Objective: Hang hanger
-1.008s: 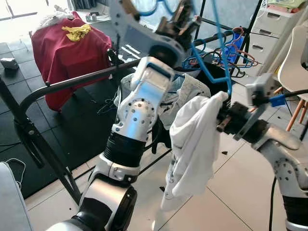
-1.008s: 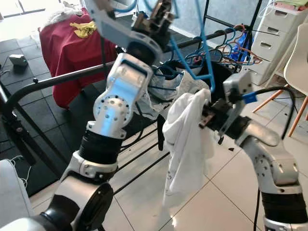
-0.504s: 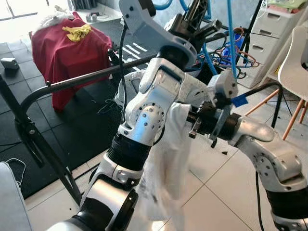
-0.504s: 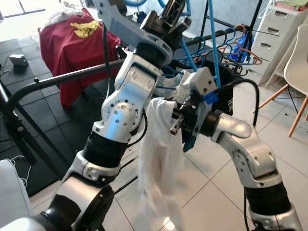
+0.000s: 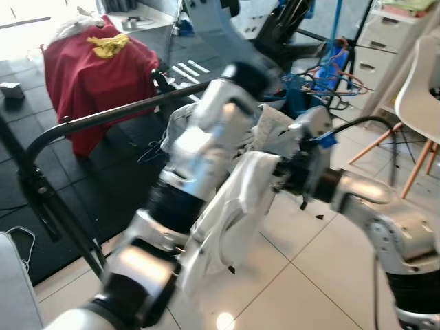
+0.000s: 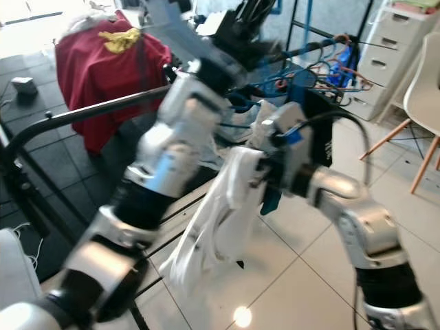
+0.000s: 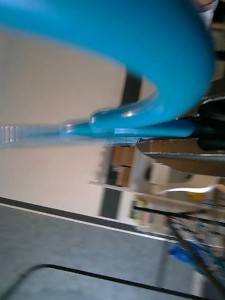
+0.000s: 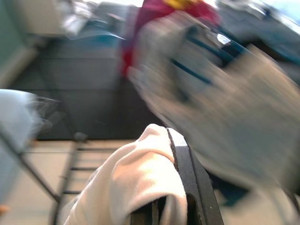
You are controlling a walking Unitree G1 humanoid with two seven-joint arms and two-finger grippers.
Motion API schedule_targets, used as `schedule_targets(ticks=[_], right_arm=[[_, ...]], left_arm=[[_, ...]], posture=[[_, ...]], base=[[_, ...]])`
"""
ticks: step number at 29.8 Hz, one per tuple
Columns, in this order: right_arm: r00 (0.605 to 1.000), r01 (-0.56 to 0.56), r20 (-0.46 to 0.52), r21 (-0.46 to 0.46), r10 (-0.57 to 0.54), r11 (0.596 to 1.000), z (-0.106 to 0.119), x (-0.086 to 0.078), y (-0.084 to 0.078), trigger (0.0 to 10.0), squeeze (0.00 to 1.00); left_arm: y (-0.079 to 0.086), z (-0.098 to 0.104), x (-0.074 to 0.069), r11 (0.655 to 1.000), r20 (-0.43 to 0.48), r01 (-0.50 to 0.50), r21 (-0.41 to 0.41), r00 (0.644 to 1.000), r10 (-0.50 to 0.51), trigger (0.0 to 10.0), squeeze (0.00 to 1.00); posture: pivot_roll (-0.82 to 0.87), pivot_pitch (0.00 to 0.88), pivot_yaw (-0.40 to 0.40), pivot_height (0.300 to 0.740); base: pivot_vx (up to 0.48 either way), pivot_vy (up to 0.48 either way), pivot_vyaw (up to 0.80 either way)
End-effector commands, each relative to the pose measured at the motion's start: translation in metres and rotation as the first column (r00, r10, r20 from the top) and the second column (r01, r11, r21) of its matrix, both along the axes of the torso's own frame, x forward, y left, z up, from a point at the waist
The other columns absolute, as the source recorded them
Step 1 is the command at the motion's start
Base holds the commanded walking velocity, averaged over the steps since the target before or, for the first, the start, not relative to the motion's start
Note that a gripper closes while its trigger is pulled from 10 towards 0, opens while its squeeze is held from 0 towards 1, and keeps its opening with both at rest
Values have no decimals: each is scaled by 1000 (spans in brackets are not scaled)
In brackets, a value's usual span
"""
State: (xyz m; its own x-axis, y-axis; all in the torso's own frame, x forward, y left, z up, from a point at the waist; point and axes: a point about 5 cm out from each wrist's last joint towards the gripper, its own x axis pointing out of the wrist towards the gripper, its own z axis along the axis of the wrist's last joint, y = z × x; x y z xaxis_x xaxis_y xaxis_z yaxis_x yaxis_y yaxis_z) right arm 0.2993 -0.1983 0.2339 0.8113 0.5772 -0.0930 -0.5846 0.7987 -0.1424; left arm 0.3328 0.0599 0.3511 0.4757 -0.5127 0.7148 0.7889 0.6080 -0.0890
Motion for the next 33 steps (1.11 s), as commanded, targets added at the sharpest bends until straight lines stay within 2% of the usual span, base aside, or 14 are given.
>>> schedule_targets(ticks=[1, 2, 3, 4, 5, 6, 33], right_arm=[[1000, 23, 17, 0, -23, 1000, 2, 1, -4, 10000, 0], [999, 44, 6, -3, -44, 999, -1, 0, -8, 10000, 0], [999, 44, 6, -3, -44, 999, -1, 0, -8, 10000, 0], [997, 70, -14, -10, -70, 998, -7, -2, -14, 10000, 0], [997, 70, -14, -10, -70, 998, -7, -2, -14, 10000, 0], [996, 87, -29, -15, -87, 996, -11, -3, -18, 10000, 0], [996, 87, -29, -15, -87, 996, -11, -3, -18, 10000, 0]], left_arm=[[-1, -6, -3, 997, -1, 71, 31, 997, -71, 10000, 0], [5, -13, -5, 992, -2, 114, 56, 993, -114, 10000, 0], [5, -13, -5, 992, -2, 114, 56, 993, -114, 10000, 0], [13, -34, -5, 982, -3, 88, 168, 996, -89, 10000, 0], [13, -34, -5, 982, -3, 88, 168, 996, -89, 10000, 0], [18, -49, -6, 966, -6, 69, 251, 998, -70, 10000, 0], [18, -49, -6, 966, -6, 69, 251, 998, -70, 10000, 0]], posture=[[-112, 91, -6, 740], [-112, 91, -6, 740], [-112, 91, -6, 740], [-109, 90, -8, 740], [-109, 90, -8, 740], [-107, 89, -10, 740], [-107, 89, -10, 740]], base=[[0, 0, 0], [0, 0, 0], [0, 0, 0], [0, 0, 0], [0, 0, 0], [0, 0, 0], [0, 0, 0]])
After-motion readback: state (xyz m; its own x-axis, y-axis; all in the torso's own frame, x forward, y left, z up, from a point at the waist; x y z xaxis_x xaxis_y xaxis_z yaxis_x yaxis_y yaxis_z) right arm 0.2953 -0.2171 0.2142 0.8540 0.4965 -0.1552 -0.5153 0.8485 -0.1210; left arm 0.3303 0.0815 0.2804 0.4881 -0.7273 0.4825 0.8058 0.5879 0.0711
